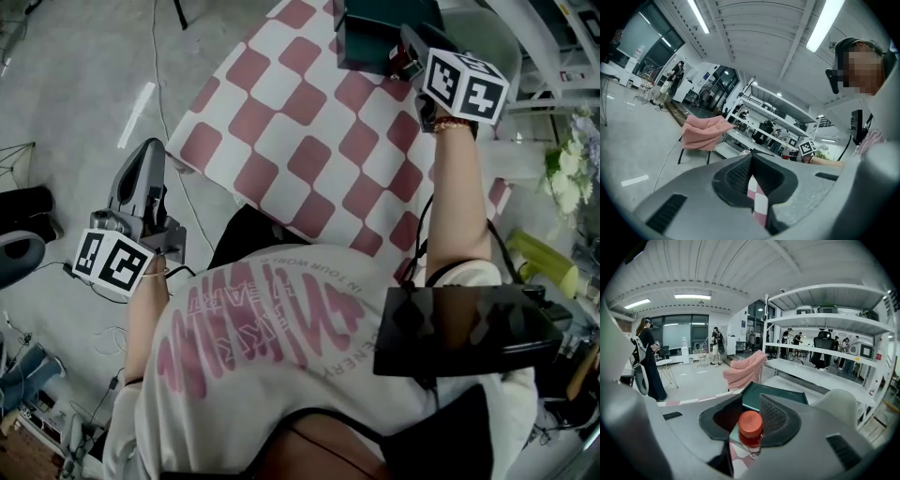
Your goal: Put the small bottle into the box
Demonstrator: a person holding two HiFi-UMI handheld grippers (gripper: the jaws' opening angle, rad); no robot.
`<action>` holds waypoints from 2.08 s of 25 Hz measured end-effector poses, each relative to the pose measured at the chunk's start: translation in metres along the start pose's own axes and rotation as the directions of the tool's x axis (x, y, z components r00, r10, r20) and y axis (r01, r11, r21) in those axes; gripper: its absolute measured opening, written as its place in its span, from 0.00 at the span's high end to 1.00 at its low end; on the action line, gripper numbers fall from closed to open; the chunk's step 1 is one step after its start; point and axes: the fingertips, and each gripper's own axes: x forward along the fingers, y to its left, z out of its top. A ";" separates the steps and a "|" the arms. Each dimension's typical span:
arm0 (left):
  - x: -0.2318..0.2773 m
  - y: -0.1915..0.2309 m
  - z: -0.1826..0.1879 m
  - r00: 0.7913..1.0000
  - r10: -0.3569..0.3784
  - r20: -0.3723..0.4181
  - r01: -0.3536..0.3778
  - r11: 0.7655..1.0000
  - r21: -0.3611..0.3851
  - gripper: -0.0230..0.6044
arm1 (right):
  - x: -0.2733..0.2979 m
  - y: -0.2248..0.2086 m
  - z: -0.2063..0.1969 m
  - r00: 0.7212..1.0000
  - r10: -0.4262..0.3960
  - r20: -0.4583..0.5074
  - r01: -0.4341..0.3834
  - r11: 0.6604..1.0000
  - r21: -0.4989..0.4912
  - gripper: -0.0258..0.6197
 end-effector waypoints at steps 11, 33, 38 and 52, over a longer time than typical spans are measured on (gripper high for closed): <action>0.035 0.024 -0.002 0.998 -0.025 -0.056 0.024 1.000 -0.013 0.95 | 0.032 -0.020 -0.012 0.998 -0.038 -0.047 0.039 0.999 0.007 0.78; 0.036 0.047 -0.014 0.995 0.003 -0.104 -0.007 1.000 -0.031 0.95 | 0.054 -0.014 -0.037 0.994 -0.042 -0.097 0.046 0.998 0.036 0.78; 0.035 0.045 -0.019 0.994 0.001 -0.108 -0.005 0.999 -0.040 0.95 | 0.055 -0.012 -0.042 0.993 -0.037 -0.114 0.041 0.999 0.030 0.78; 0.029 0.050 -0.020 0.995 0.013 -0.095 -0.017 0.999 -0.046 0.95 | 0.051 -0.008 -0.052 0.990 -0.044 -0.136 0.051 0.998 0.047 0.78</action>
